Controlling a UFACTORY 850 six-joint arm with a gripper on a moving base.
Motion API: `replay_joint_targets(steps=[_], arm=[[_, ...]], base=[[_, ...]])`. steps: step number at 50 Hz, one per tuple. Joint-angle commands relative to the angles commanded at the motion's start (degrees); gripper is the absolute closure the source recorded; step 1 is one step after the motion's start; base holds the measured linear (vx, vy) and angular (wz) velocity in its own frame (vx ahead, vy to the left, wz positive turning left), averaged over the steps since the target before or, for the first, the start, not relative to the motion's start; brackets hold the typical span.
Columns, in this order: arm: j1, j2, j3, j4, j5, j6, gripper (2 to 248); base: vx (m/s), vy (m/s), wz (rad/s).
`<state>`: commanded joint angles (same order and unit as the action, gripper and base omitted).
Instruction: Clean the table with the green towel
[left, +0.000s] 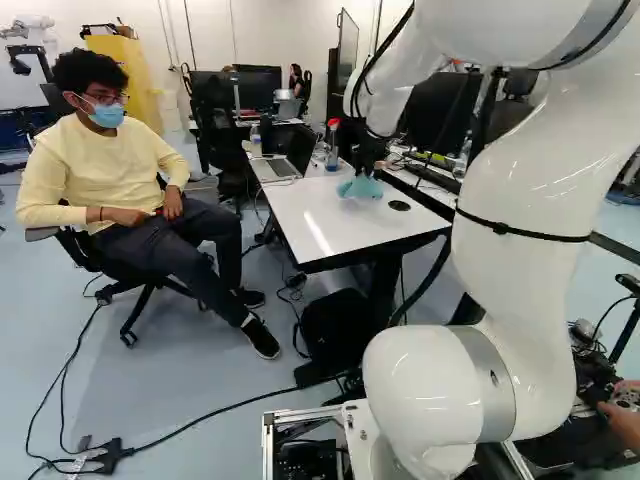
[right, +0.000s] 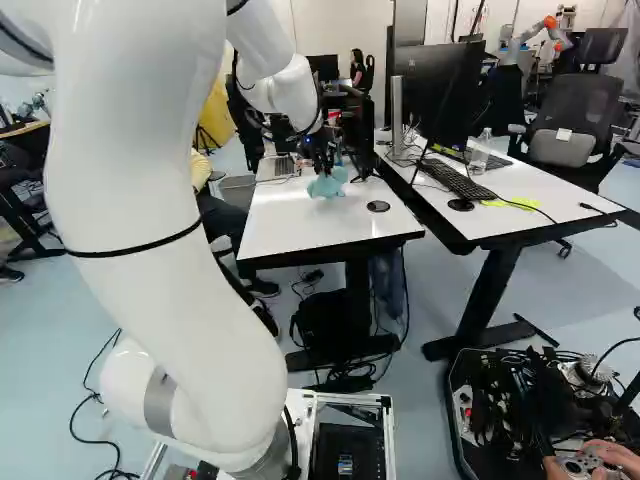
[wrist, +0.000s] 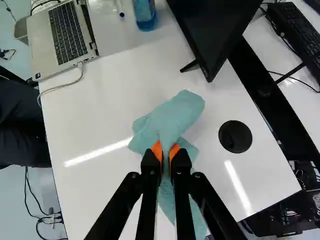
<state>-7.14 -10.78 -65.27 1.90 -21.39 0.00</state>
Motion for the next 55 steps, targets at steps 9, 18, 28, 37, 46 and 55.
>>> replay_joint_targets(steps=[9,18,28,37,46,55], arm=[[-0.78,2.06,2.31,0.0,0.0,0.0,213],[-1.59,4.36,4.84,0.0,0.0,0.0,213],[-3.36,5.82,6.41,0.0,0.0,0.0,213],[-5.22,6.57,7.21,0.0,0.0,0.0,213],[-7.11,7.07,7.74,0.0,0.0,0.0,213],[-8.91,6.85,7.52,0.0,0.0,0.0,213]], base=[[0.0,0.0,0.0],[0.0,0.0,0.0],[0.0,0.0,0.0],[0.0,0.0,0.0],[0.0,0.0,0.0],[0.0,0.0,0.0]])
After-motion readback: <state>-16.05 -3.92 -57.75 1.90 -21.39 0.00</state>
